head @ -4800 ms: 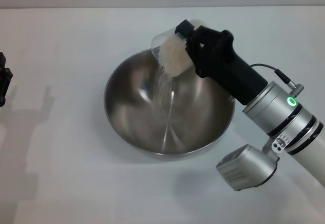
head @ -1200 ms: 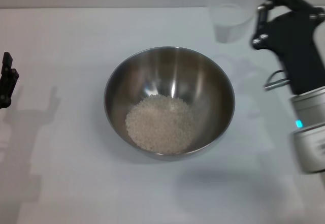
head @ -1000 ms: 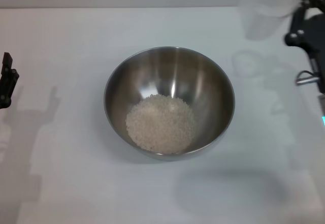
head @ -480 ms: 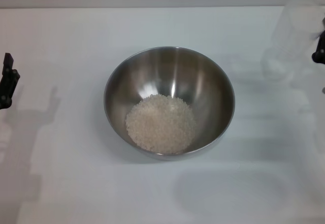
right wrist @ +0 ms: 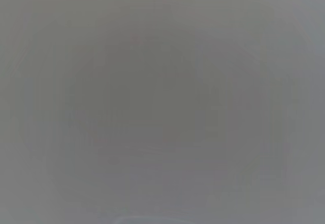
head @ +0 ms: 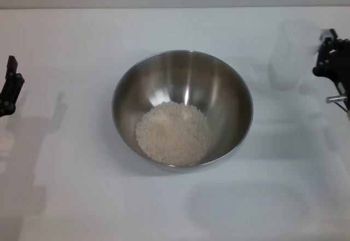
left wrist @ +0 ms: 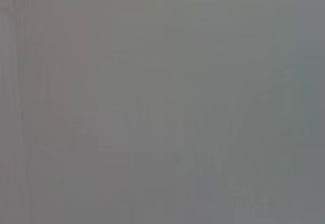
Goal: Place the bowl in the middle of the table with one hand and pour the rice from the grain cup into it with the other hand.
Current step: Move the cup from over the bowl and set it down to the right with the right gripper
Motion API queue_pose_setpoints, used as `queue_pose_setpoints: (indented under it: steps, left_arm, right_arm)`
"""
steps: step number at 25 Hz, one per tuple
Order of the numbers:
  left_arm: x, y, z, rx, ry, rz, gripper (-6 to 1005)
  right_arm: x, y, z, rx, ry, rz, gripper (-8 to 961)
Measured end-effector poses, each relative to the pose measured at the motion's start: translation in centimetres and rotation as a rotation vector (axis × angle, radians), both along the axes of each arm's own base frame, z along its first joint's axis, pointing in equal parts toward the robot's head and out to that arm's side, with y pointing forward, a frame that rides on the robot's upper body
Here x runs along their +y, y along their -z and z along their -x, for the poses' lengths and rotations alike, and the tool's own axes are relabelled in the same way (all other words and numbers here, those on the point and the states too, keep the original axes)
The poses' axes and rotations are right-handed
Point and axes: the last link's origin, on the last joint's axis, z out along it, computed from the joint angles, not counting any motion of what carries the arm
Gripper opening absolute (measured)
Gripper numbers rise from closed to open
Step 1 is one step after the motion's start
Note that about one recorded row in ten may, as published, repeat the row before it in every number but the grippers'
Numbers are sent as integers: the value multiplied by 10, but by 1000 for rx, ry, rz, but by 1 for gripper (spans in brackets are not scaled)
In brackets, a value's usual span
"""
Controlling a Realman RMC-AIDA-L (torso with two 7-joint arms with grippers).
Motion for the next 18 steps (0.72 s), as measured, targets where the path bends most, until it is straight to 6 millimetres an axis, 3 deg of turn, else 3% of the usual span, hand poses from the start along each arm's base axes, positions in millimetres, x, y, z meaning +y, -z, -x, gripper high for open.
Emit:
queue_pose_setpoints:
  steps: [8, 18]
  left_arm:
    - [3, 0, -2, 3, 8, 1, 814]
    - [4, -1, -2, 3, 10, 0, 814]
  right_arm:
    - [14, 18, 9, -60, -8, 121, 23]
    - [23, 27, 13, -99, -2, 184, 61]
